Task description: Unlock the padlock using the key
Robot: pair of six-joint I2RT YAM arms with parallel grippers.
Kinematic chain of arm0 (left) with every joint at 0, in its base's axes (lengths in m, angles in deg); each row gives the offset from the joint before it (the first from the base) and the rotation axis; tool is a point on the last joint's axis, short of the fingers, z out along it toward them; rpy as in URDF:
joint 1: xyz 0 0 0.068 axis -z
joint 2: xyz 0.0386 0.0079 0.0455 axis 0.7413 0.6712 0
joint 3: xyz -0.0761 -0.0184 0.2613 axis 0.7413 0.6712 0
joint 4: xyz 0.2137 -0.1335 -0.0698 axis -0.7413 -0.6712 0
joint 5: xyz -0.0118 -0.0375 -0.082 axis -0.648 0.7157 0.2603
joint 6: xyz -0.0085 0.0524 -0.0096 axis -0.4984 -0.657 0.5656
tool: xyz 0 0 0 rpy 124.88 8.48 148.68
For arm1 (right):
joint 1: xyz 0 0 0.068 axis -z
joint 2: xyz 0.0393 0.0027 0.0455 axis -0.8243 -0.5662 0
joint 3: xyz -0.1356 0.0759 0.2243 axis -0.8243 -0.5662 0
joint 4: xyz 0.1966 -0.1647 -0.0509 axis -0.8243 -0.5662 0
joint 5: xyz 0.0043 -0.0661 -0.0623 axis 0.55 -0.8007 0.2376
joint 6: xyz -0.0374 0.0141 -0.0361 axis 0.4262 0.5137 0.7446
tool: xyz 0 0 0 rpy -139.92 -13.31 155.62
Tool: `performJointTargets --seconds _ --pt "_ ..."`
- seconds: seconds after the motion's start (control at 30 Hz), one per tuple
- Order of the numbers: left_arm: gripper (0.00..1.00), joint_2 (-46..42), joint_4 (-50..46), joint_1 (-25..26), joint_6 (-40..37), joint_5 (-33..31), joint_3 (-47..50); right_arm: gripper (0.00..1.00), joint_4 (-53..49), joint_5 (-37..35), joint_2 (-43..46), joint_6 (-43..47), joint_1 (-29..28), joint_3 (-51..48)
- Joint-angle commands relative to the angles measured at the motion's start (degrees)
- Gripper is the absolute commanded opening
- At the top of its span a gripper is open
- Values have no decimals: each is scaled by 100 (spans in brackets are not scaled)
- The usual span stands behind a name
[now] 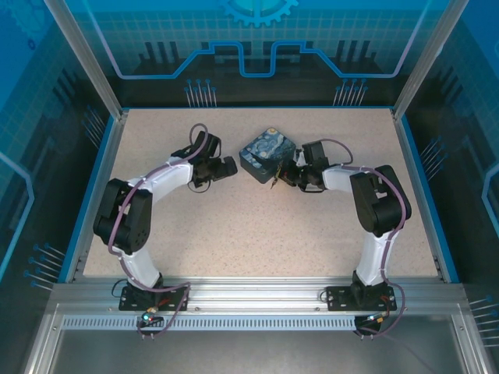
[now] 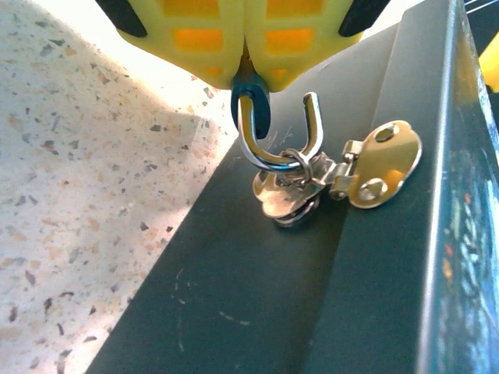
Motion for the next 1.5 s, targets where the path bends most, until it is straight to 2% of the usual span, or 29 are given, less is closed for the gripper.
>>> performJointTargets --seconds 0.0,0.23,0.67,0.83,1.17,1.37,1.47 --pt "99 135 -216 214 -3 115 -582 0 330 254 91 -182 101 -121" --pt "99 741 -429 441 -78 -142 -1373 0 555 270 51 -343 141 -281" --pt "99 1798 -1144 832 -558 -1202 -2398 0 1096 467 -43 -671 232 -511" --pt "99 1915 -1188 843 -555 -1214 -2334 0 1568 518 -100 -965 302 -697" --pt "98 1936 -1138 874 -501 -1138 -2052 0 3449 456 -602 -2132 334 -994" --pt "97 1938 -1110 877 -469 -1119 -1963 0 3976 288 -672 -2289 385 -1213" --pt "97 1950 -1114 879 -462 -1108 -1948 0 4286 614 -808 -2324 461 -1086"
